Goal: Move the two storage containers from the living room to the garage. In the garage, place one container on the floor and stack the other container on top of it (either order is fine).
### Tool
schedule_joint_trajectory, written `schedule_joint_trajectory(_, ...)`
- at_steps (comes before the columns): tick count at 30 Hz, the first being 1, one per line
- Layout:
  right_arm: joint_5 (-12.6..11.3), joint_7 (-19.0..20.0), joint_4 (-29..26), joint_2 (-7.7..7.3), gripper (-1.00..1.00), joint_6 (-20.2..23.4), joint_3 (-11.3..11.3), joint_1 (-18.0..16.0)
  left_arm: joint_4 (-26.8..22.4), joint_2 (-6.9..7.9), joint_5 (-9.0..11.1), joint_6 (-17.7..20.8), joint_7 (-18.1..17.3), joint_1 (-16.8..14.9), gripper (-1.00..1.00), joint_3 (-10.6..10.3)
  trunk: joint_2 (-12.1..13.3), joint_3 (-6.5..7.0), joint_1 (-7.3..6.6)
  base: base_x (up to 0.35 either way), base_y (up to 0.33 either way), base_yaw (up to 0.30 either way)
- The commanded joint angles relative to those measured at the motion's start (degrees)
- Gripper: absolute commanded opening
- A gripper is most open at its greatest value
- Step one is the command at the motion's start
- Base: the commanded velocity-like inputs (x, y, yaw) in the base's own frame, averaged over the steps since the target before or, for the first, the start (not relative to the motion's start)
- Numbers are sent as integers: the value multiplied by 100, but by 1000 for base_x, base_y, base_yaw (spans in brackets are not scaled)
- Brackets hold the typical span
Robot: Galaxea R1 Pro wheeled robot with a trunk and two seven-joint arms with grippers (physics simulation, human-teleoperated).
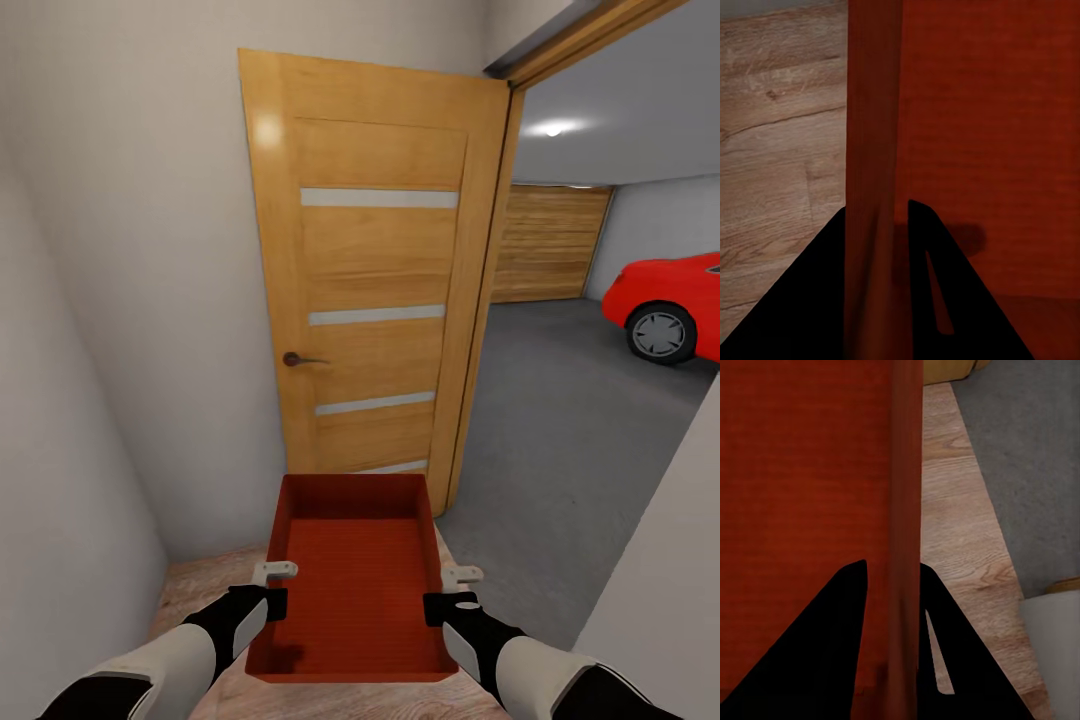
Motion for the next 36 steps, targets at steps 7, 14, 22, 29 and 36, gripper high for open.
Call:
schedule_joint_trajectory(7, -129, 11, 10, -6, -100, 0, 80, 0, -40, 0, -88, -10, 41, -5, -100, 73, -10, -8, 3, 0, 0, 0)
schedule_joint_trajectory(14, -125, 4, 12, 13, -100, 6, 80, 0, -41, -5, -88, -12, 41, -5, -100, 73, -10, -8, 3, 0, 0, -83)
schedule_joint_trajectory(22, -123, 6, 13, 21, -100, 6, 80, 0, -41, 0, -88, -9, 41, -5, -100, 73, -10, -8, 3, 80, 64, -235)
schedule_joint_trajectory(29, -123, 7, 14, 21, -100, 6, 82, 0, -37, 0, -87, -6, 39, -5, -100, 73, -10, -8, 3, 233, 204, -245)
schedule_joint_trajectory(36, -123, 11, 14, 21, -100, 6, 83, 0, -41, 0, -88, -11, 39, -4, -100, 73, -10, -8, 3, 246, 214, -246)
